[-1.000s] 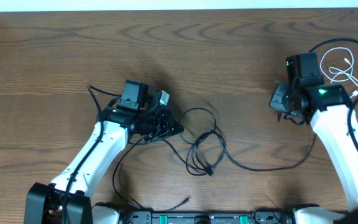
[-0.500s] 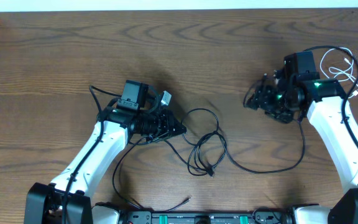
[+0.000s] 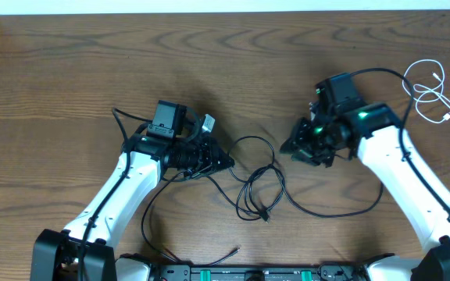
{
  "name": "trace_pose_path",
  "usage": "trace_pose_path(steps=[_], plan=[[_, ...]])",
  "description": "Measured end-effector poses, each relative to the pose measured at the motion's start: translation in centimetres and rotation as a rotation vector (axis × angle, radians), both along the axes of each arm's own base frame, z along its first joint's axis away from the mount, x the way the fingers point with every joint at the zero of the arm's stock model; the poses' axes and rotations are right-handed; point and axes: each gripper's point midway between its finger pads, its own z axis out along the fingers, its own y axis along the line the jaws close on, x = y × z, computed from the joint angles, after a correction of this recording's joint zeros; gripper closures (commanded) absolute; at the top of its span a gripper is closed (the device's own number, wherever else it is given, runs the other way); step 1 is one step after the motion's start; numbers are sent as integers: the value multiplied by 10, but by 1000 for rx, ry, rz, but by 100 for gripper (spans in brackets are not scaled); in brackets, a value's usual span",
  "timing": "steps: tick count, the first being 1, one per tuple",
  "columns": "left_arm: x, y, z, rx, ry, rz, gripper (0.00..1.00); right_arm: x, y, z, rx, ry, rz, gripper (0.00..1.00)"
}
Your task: Untangle cables
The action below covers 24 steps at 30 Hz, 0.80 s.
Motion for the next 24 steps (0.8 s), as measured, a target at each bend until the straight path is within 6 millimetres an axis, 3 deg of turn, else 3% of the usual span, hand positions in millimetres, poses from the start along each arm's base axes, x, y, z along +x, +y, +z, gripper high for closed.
trace_pose_path(steps=[8,20,24], plan=[[0,0,0,-5,26,20,92,-19,24,-7,-75,56,-68,76],[0,-1,1,-12,77,61,92,-30,38,-21,-156,74,-76,78],[-1,-1,1,-15,63,47,92,-30,43,-27,-164,78,-68,68]])
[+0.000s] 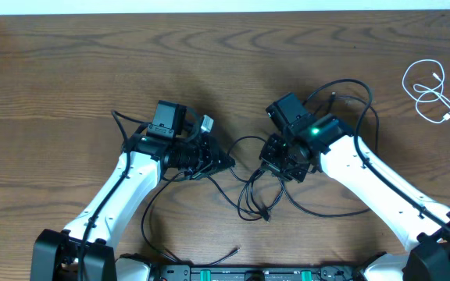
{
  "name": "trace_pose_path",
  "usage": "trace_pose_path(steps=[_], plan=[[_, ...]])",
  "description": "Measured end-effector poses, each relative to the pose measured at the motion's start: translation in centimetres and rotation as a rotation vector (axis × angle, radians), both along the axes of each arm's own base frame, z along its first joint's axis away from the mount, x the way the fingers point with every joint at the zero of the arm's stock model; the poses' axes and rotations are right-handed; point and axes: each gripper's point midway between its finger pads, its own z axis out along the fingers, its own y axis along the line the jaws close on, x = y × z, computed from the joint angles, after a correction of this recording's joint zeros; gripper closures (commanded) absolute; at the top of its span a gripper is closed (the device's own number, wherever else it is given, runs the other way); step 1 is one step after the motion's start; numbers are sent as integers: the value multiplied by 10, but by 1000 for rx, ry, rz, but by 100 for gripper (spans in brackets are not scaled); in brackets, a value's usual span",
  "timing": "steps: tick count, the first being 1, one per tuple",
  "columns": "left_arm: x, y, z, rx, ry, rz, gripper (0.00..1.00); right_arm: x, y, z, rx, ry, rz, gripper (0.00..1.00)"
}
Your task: Untangle cables
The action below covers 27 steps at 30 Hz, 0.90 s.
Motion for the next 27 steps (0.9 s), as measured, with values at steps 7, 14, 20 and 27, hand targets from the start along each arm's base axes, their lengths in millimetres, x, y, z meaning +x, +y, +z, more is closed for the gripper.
trace_pose_path(steps=[7,14,20,27], plan=[[-5,-6,7,-48,-94,-108,92,2,6,1,21,-18,25,60],[-14,-17,12,-84,-146,-195,92,4,25,10,124,-15,35,53],[-18,-22,13,-89,-150,-219,92,-7,28,11,144,45,26,55],[-17,-19,7,-51,-149,-207,92,-34,15,6,88,160,21,53]])
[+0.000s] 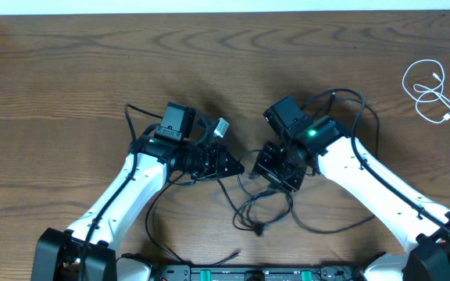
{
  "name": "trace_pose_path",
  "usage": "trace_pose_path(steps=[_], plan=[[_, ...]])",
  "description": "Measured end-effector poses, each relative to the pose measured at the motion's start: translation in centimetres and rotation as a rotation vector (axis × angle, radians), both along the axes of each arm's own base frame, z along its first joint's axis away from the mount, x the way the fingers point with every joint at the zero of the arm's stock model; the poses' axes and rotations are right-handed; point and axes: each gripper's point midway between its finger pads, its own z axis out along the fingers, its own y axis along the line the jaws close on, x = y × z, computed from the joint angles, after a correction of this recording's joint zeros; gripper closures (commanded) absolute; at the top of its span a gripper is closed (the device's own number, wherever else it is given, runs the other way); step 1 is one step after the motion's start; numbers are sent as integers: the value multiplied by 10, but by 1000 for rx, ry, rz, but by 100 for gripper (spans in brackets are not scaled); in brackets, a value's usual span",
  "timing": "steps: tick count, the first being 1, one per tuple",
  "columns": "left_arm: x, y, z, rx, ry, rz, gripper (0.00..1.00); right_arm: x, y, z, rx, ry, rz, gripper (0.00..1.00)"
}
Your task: Untangle cables
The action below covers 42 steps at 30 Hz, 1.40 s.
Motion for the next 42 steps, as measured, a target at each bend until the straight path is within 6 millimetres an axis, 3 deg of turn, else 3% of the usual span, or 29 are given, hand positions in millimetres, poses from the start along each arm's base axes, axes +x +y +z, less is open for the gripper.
trace_pose_path(steps=[6,10,15,25,32,34,39,42], plan=[[2,2,-3,22,-6,12,92,-11,-8,-2,-36,52,-3,48],[3,3,-4,26,-8,14,92,-11,-8,-2,-32,41,13,59],[3,3,-4,27,-8,14,92,-8,-12,-4,-52,-4,67,60],[3,3,-4,30,-9,16,93,-5,-14,-6,-70,-11,50,45],[3,3,-4,31,8,26,92,-20,-2,-6,-85,36,-2,43],[3,3,-4,31,17,33,92,-23,1,-6,-98,40,-13,44],[2,4,-4,32,35,45,92,-24,6,-8,-118,25,-39,67],[1,4,-5,35,56,56,92,-21,6,-8,-125,14,-59,68]])
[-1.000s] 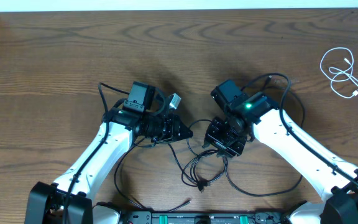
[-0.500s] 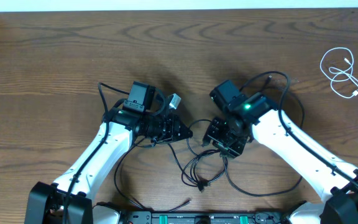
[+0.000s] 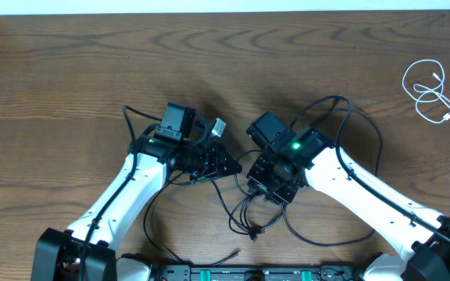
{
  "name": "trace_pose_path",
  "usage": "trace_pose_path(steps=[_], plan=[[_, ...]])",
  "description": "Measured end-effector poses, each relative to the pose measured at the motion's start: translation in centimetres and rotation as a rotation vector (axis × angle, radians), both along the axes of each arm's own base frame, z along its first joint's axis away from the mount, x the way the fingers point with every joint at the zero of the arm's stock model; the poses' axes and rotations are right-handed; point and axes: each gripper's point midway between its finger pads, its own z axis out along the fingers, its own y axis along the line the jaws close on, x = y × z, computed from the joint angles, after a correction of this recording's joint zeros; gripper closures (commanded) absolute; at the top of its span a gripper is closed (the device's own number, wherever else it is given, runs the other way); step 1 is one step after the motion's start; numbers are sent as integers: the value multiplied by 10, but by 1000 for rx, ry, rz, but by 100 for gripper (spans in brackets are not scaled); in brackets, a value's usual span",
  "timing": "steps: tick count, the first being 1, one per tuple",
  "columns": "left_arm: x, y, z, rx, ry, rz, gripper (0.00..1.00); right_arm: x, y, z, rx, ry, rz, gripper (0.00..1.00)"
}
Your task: Untangle cables
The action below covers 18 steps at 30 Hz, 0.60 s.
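Note:
A tangle of thin black cable (image 3: 250,212) lies at the table's front middle, its loops running under both grippers and out to the right in a wide arc (image 3: 363,222). My left gripper (image 3: 233,165) points right at the tangle; whether it grips a strand cannot be told from above. My right gripper (image 3: 258,186) points down-left onto the same knot, its fingers hidden under the wrist. The two grippers stand almost tip to tip.
A coiled white cable (image 3: 430,92) lies apart at the far right. Another black cable end (image 3: 223,256) lies near the front edge. The brown wooden table (image 3: 69,70) meets a white strip along its back edge.
My right gripper has shifted a little left and toward the front, closer to the left gripper. The black loops below it have bunched tighter. The left arm has hardly moved.
My right gripper first hung well right of the tangle, with the left gripper at the tangle's left side. Then the right gripper stood at the tangle. The left gripper then moved slightly right and the loops shrank. Now both meet over the bunched cable.

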Motion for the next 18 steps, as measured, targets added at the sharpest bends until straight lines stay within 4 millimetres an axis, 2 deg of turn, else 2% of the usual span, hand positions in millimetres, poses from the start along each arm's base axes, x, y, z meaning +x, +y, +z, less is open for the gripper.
trace_pose_path(steps=[8,13,18], plan=[[-7,2,-3,15,102,51,92,3,-3,-1,-17,-14,-15,67],[-9,1,-1,6,134,65,92,6,-4,-2,-29,-27,-17,99],[-10,0,1,-9,147,61,92,11,-5,-2,-31,-46,-32,99]])
